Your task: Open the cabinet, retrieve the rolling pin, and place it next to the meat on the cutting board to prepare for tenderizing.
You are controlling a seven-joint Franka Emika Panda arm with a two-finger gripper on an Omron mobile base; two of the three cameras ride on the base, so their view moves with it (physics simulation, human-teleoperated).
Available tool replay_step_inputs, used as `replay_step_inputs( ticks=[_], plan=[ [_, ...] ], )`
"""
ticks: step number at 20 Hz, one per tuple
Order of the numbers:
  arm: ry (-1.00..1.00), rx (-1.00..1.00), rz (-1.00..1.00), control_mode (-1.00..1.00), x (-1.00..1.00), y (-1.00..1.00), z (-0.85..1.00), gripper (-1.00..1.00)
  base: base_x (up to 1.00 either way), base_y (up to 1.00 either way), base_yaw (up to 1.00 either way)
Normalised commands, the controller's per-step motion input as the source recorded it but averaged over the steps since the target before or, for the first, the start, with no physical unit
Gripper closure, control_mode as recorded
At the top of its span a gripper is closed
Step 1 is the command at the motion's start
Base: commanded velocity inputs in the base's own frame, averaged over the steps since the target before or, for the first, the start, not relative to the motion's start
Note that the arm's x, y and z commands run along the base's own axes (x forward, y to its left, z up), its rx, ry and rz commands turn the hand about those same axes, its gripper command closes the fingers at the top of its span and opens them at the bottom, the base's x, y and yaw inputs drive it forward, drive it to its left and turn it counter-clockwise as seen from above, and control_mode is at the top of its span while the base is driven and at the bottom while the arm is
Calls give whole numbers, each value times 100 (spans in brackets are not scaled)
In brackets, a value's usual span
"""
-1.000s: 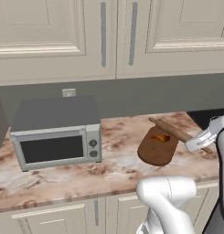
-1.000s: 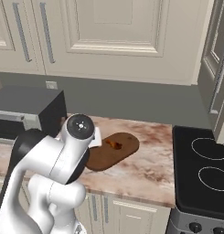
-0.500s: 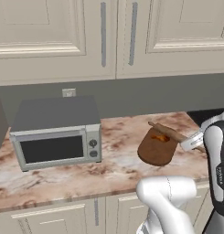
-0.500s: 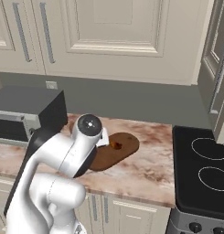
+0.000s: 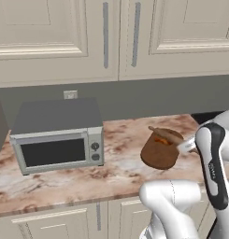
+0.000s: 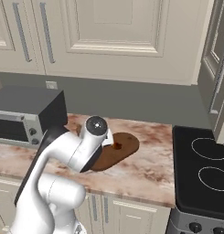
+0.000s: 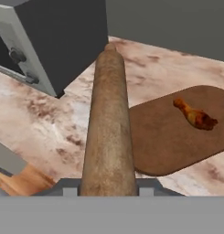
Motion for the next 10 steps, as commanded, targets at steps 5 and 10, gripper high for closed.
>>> replay_step_inputs(
  ticks=[5,10],
  plan=[
    [1,0,0,-100,38,-2,-34,100,0,0,0],
    [2,0,0,-100,34,-3,-35,100,0,0,0]
  ],
)
